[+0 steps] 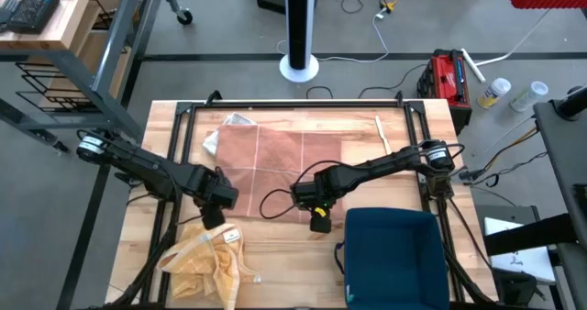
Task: Fold towel
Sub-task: Fold the brown towel
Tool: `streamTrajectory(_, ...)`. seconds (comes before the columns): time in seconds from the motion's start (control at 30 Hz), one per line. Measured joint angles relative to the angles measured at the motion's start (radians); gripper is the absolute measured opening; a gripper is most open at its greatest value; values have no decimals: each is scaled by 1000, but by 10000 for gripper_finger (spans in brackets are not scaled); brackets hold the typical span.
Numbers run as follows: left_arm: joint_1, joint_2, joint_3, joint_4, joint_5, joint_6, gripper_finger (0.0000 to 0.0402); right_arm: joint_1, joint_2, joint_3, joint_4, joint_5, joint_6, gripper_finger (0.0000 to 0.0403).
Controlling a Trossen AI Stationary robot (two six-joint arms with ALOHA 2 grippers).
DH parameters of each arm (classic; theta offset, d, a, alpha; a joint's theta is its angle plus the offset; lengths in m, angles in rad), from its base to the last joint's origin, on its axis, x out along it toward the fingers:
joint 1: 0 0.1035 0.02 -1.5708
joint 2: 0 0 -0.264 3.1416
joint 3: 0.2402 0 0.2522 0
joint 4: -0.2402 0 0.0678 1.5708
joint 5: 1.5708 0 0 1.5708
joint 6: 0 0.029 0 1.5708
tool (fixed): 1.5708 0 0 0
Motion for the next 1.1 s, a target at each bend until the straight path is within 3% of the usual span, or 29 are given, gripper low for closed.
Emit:
streamTrajectory(0.17,0,0,-2,47,-19,12,166,-2,0,0,0,54,-9,98)
streamTrajectory(0.27,1,0,-15,123,-119,20,173,-8,0,0,2,123,31,88)
streamTrajectory(0.4,12,0,-51,220,-270,19,168,-24,8,-2,50,129,112,70)
streamTrajectory(0.77,46,0,-241,445,-231,-27,132,-26,115,-5,68,122,103,6)
streamTrajectory(1.0,46,0,-270,505,-327,-246,110,-31,142,-6,65,122,-32,1)
streamTrajectory(1.1,45,0,-270,561,-333,-238,105,-43,142,-6,56,87,-59,1)
